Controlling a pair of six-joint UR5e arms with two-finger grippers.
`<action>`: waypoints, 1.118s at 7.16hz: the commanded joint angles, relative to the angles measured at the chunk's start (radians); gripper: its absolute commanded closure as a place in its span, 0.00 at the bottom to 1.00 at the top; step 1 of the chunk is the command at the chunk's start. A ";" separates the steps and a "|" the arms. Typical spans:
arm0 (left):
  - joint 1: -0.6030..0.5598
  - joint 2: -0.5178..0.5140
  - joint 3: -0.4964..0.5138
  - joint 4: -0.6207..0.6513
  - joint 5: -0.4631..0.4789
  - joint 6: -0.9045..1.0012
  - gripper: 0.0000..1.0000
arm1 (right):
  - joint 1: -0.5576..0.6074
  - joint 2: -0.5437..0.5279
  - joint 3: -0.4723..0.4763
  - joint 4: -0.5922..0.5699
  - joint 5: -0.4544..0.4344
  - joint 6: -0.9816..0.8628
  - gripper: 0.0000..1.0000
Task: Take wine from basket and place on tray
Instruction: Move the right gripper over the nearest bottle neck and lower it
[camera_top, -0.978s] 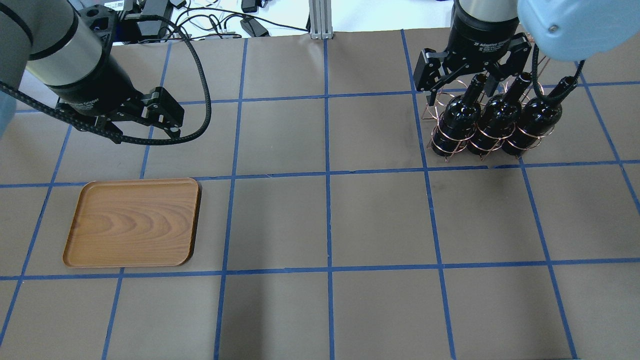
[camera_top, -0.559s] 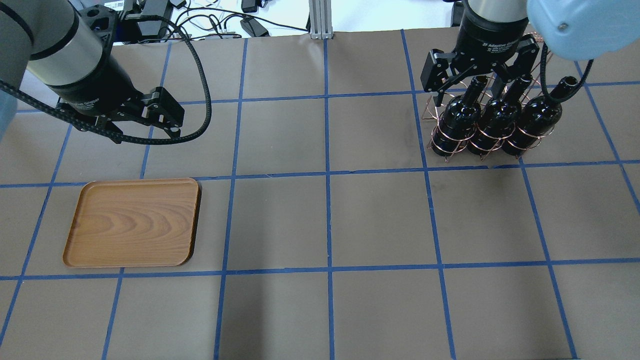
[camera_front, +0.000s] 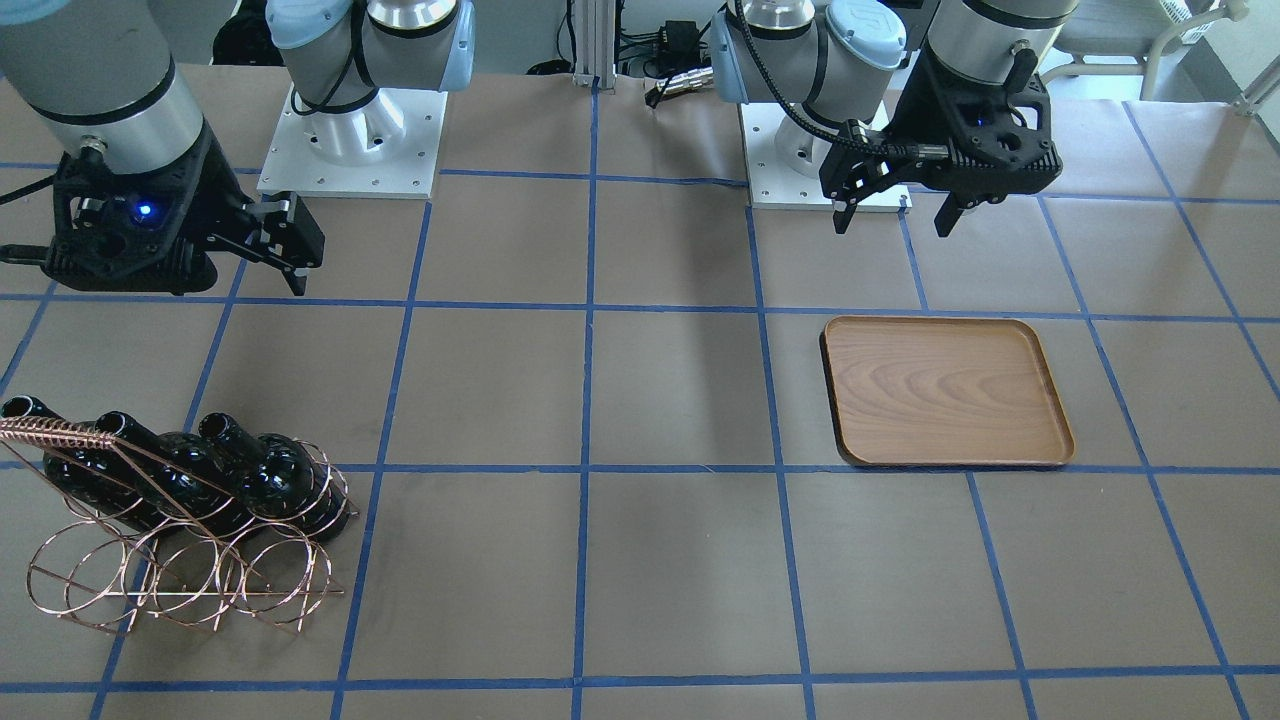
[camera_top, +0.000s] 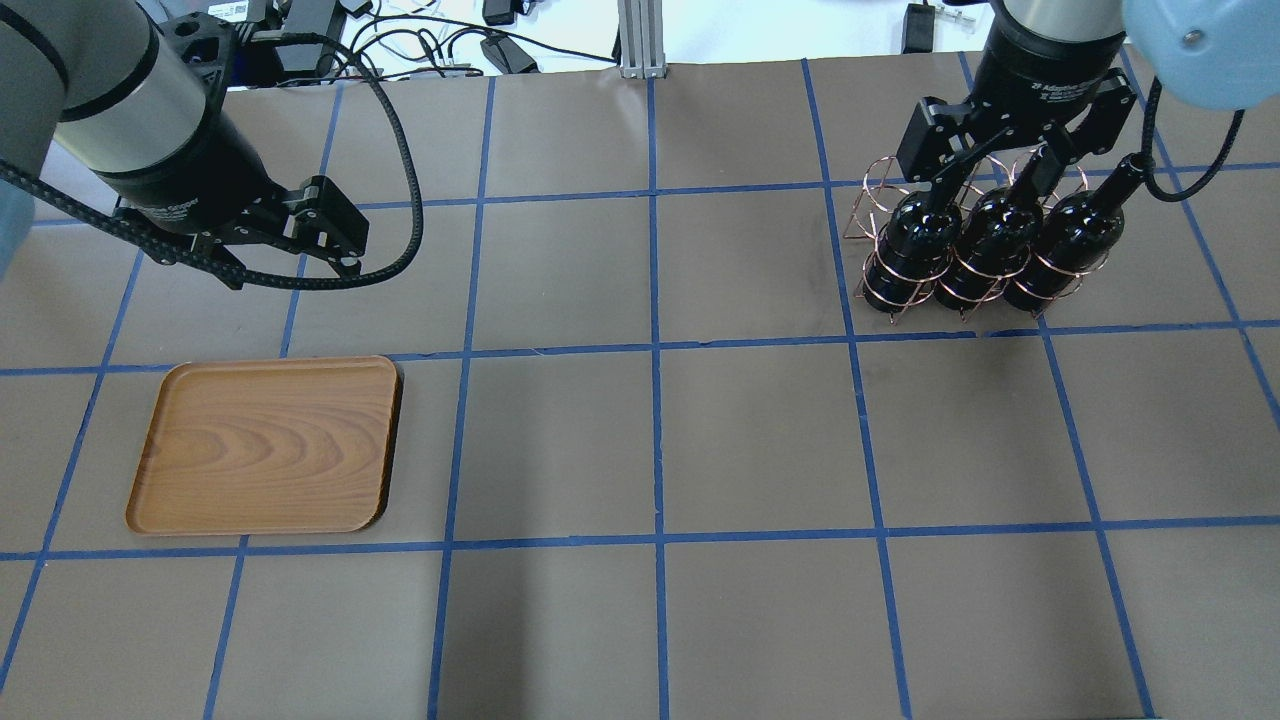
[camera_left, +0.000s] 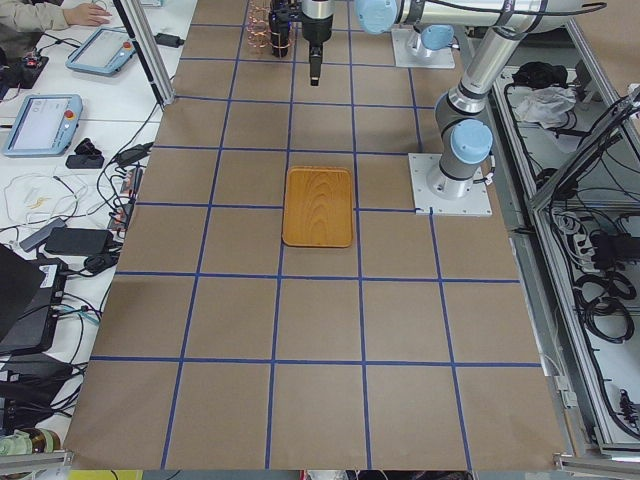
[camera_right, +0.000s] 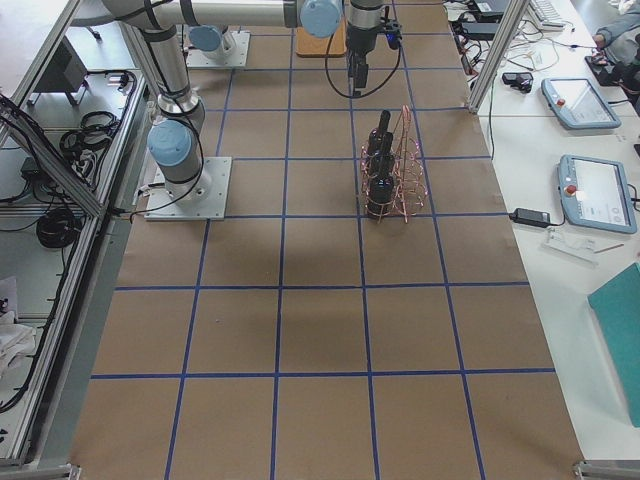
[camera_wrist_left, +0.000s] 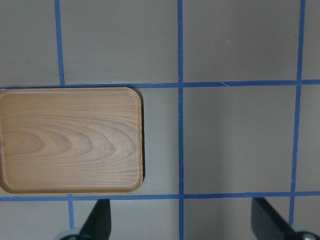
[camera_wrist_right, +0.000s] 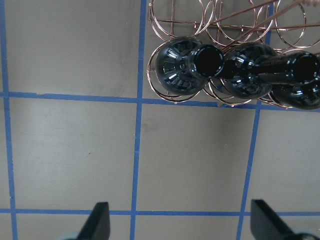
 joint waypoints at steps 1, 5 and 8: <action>0.001 0.000 0.000 -0.002 0.001 0.001 0.00 | -0.050 0.000 0.026 -0.047 -0.004 -0.091 0.04; 0.000 0.002 0.000 -0.004 0.001 0.001 0.00 | -0.124 0.011 0.078 -0.145 -0.004 -0.146 0.07; 0.001 0.002 -0.002 -0.006 0.002 0.001 0.00 | -0.164 0.082 0.080 -0.259 0.002 -0.183 0.11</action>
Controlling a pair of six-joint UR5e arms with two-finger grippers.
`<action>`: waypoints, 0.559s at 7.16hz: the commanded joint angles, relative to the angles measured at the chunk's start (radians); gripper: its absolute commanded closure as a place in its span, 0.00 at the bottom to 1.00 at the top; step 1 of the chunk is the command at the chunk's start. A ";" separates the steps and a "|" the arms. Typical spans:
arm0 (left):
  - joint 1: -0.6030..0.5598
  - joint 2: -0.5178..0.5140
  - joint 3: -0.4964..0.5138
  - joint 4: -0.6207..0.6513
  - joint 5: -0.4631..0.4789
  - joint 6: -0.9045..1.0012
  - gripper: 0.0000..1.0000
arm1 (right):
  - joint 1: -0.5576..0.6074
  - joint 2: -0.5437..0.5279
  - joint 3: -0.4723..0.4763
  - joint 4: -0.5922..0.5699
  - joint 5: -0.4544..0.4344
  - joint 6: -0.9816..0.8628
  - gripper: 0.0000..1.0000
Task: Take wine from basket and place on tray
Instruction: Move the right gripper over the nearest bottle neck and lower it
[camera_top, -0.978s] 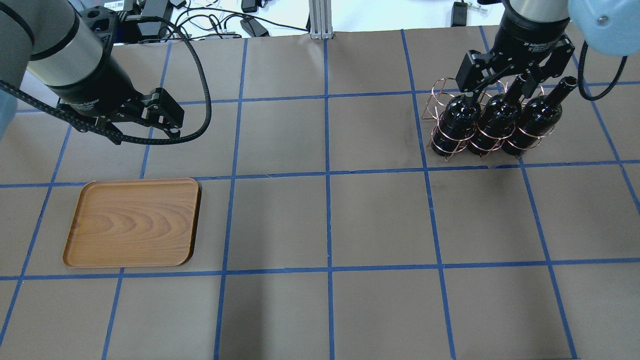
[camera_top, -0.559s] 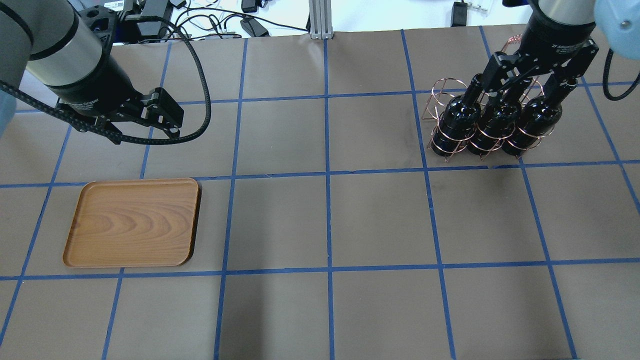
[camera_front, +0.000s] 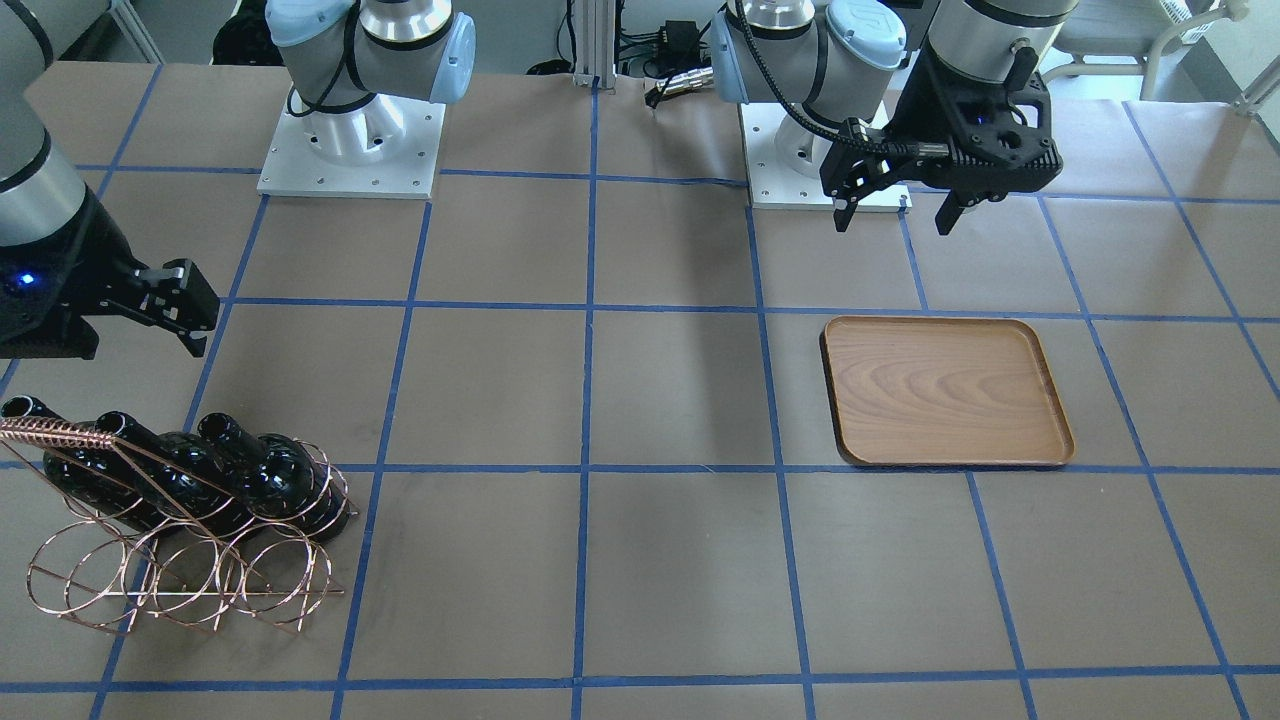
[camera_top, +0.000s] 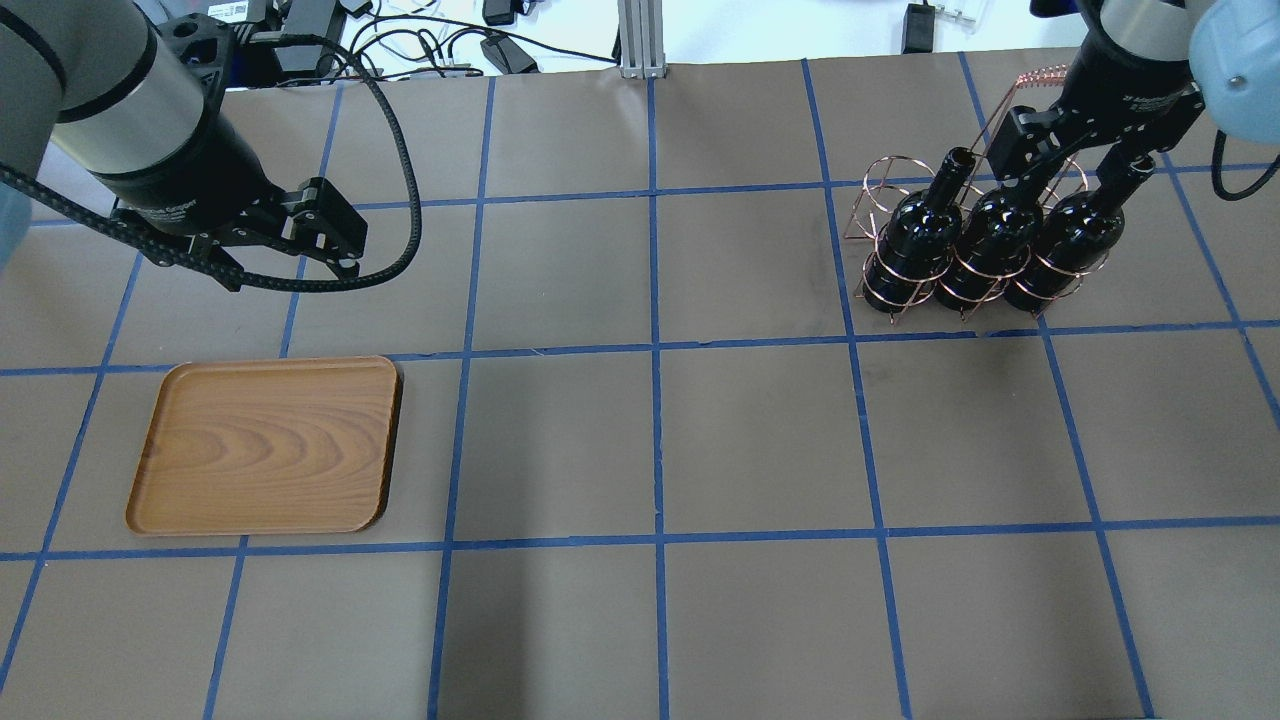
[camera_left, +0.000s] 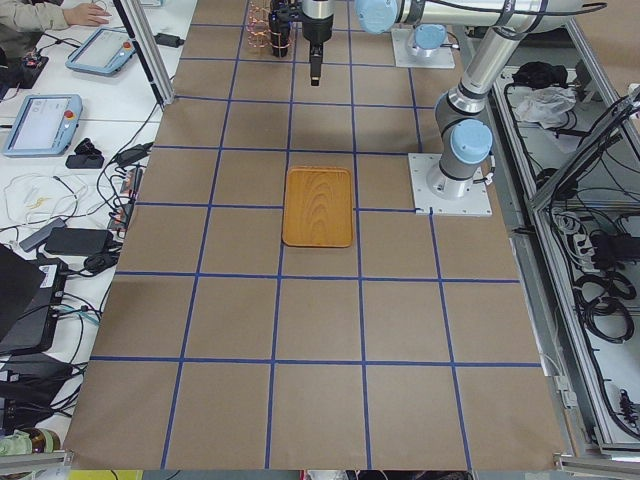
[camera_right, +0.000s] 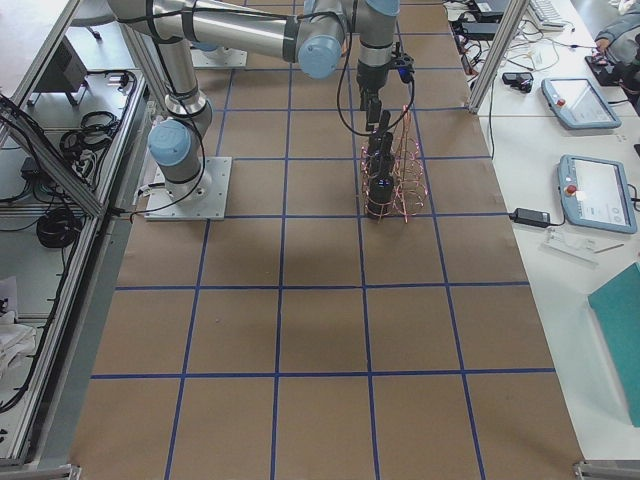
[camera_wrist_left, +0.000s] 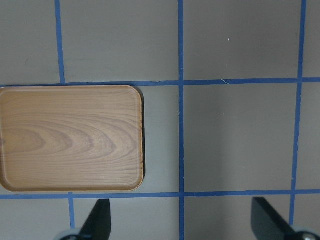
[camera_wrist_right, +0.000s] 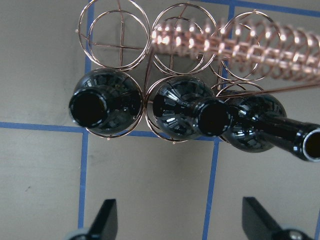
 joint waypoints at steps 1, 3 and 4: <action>0.001 -0.002 -0.001 0.001 -0.001 0.000 0.00 | -0.017 0.061 -0.002 -0.072 0.008 -0.039 0.11; -0.001 -0.004 -0.003 0.001 0.000 0.000 0.00 | -0.017 0.081 -0.001 -0.095 0.012 -0.039 0.19; 0.002 -0.004 -0.001 0.000 0.000 0.000 0.00 | -0.017 0.099 -0.001 -0.121 0.011 -0.042 0.21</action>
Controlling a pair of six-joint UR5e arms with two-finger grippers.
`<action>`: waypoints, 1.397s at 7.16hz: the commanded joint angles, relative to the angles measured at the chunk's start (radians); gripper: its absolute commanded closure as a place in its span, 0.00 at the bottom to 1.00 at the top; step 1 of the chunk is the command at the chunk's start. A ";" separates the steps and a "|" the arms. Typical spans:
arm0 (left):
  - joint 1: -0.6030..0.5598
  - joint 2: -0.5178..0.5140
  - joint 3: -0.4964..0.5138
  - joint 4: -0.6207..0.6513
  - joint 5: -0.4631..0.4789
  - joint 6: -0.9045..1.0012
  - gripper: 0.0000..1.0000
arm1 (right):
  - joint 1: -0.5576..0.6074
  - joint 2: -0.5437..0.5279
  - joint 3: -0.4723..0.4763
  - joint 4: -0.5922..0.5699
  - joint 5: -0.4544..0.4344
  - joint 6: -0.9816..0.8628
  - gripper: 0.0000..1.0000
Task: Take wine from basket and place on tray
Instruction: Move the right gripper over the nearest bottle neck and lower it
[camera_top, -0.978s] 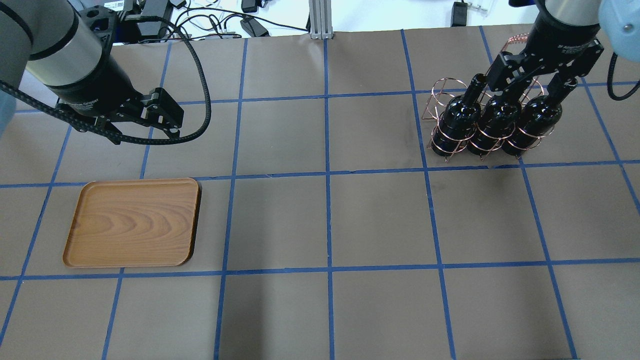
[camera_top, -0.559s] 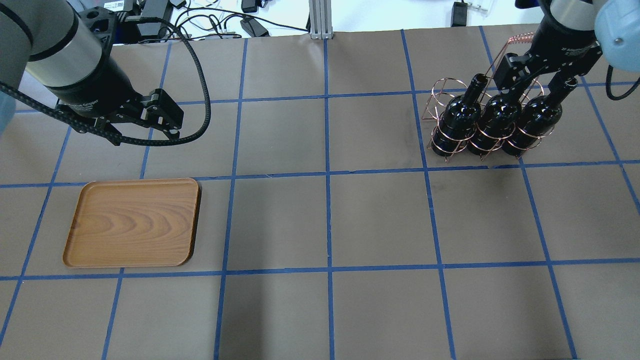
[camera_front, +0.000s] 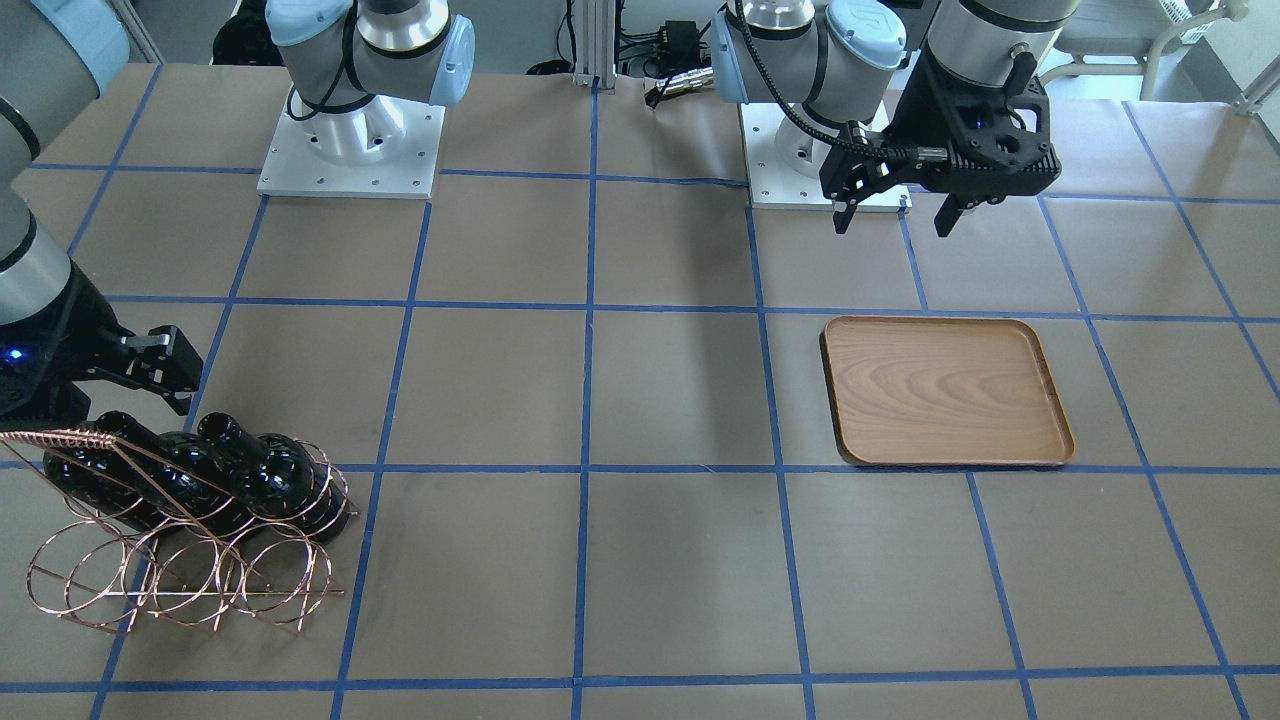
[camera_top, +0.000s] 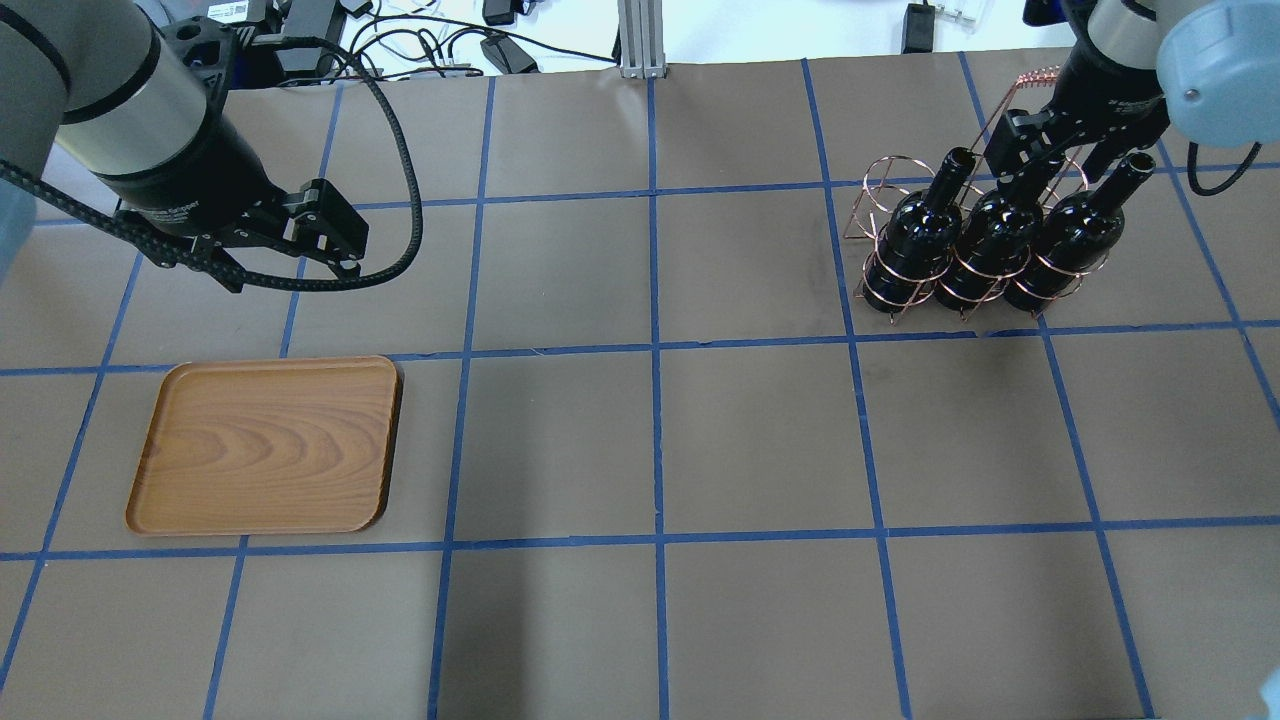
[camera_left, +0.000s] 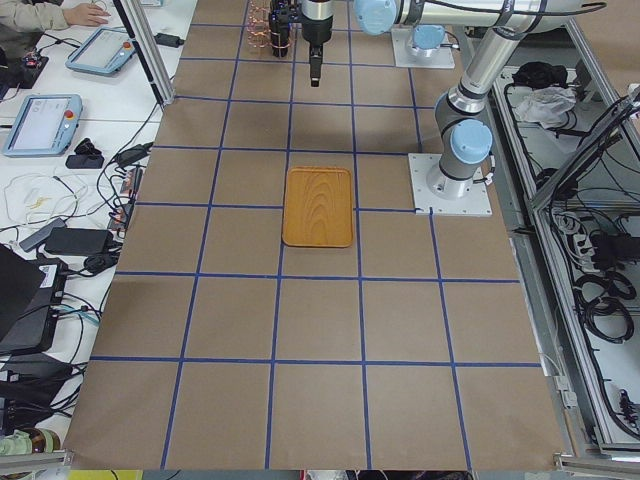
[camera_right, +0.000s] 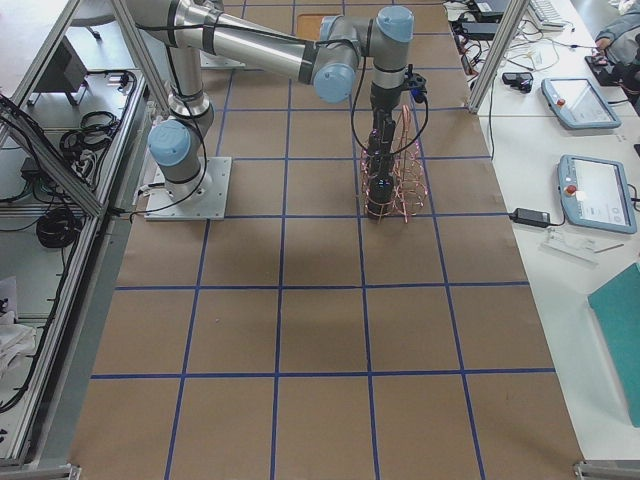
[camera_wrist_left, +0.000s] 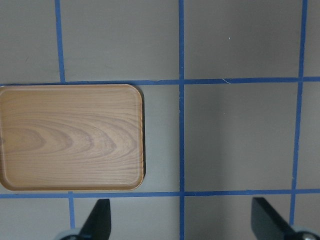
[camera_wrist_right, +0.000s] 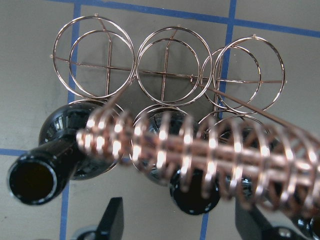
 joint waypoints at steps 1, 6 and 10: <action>0.000 -0.001 0.001 -0.001 0.000 0.000 0.00 | 0.000 0.023 0.001 -0.029 -0.002 -0.006 0.27; 0.002 -0.001 -0.001 -0.005 0.002 0.000 0.00 | 0.000 0.031 -0.001 -0.058 0.018 -0.006 0.57; 0.002 0.001 -0.002 -0.004 0.002 0.002 0.00 | 0.000 0.025 -0.018 -0.075 0.025 -0.049 0.71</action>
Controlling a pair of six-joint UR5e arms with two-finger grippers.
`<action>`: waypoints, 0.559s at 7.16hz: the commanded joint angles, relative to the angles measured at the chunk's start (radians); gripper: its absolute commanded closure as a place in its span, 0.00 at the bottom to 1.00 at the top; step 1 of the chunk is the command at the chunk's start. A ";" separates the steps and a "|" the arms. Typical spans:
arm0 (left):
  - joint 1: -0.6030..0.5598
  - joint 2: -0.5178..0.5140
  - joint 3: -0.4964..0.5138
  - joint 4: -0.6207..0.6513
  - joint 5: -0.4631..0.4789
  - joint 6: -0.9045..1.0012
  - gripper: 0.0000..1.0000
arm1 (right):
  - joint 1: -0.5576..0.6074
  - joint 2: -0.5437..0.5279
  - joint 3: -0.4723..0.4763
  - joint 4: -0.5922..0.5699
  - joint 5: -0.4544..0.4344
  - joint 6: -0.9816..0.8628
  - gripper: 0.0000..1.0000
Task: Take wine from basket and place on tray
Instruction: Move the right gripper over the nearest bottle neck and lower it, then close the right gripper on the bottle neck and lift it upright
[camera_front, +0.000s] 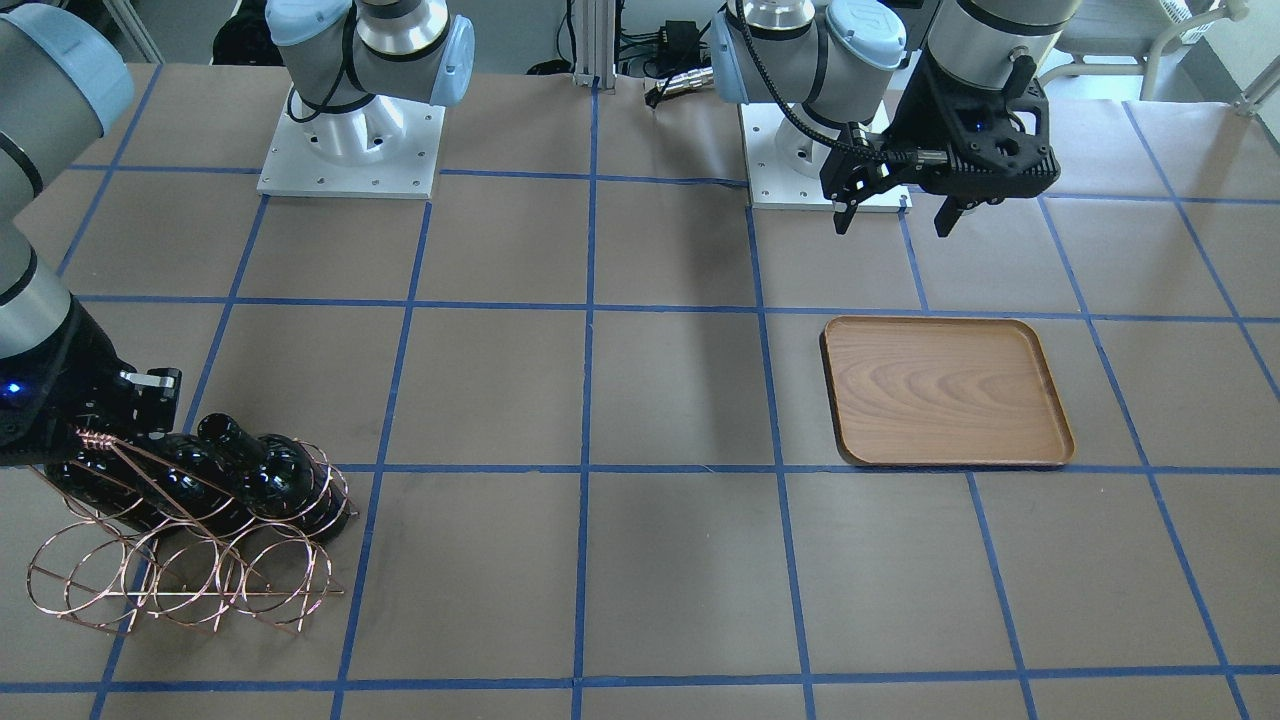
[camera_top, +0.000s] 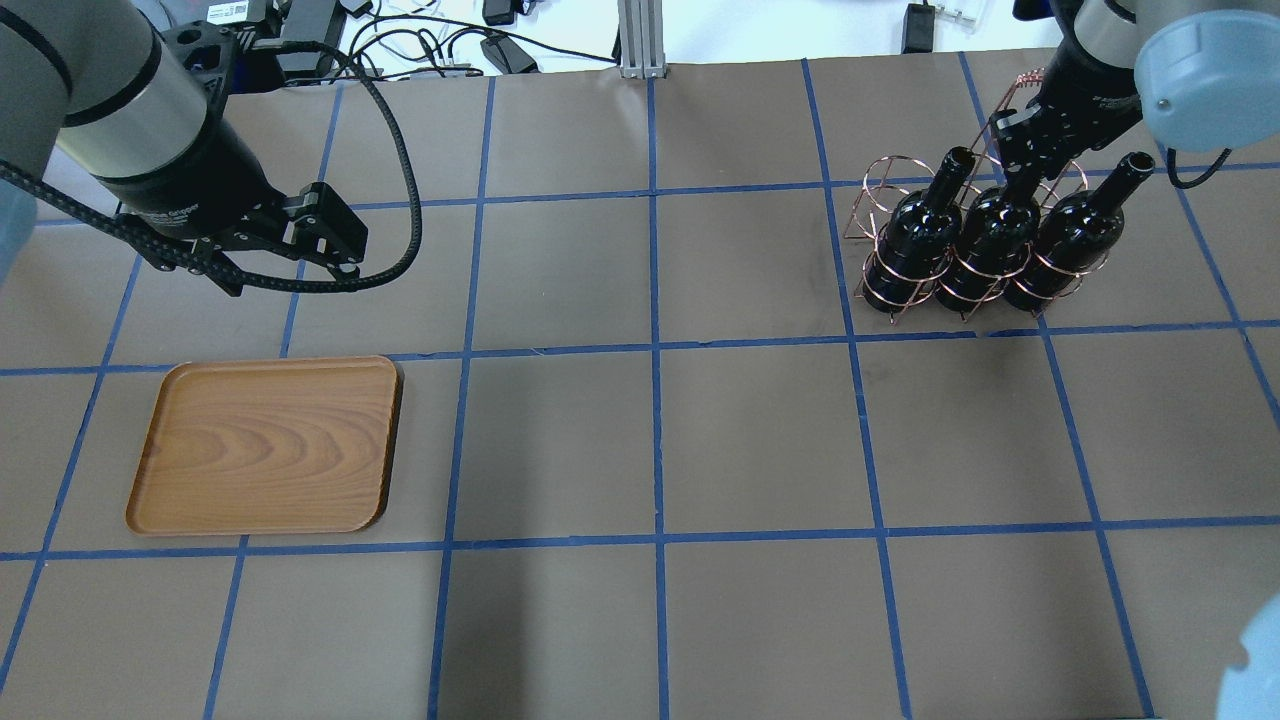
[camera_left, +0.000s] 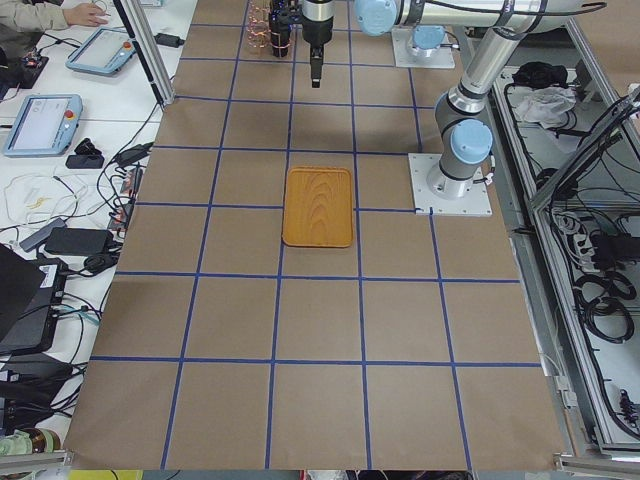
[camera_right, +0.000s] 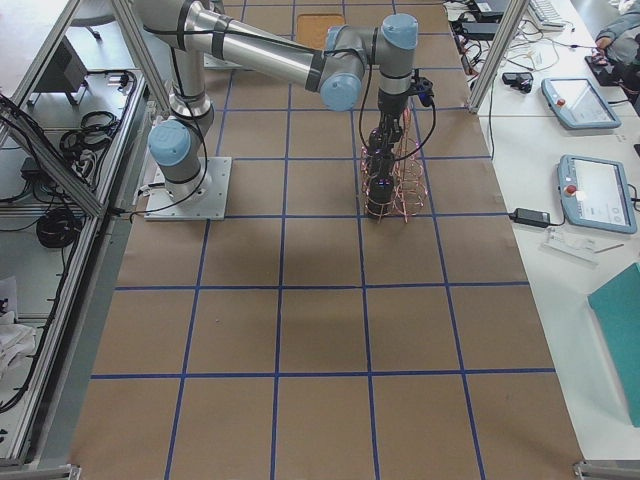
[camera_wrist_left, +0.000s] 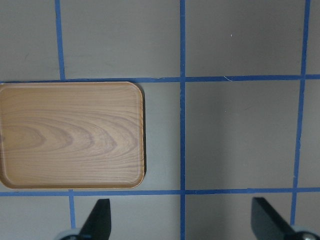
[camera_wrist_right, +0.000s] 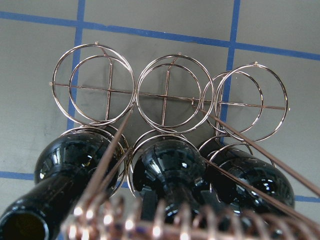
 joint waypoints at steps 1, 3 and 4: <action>0.000 0.000 -0.001 0.000 0.000 0.000 0.00 | 0.001 -0.011 -0.029 0.007 0.001 -0.044 0.72; -0.002 0.002 -0.004 -0.007 -0.002 -0.001 0.00 | 0.009 -0.088 -0.059 0.065 0.004 -0.064 0.74; -0.002 0.005 -0.004 -0.005 -0.002 -0.001 0.00 | 0.017 -0.136 -0.060 0.077 0.010 -0.075 0.74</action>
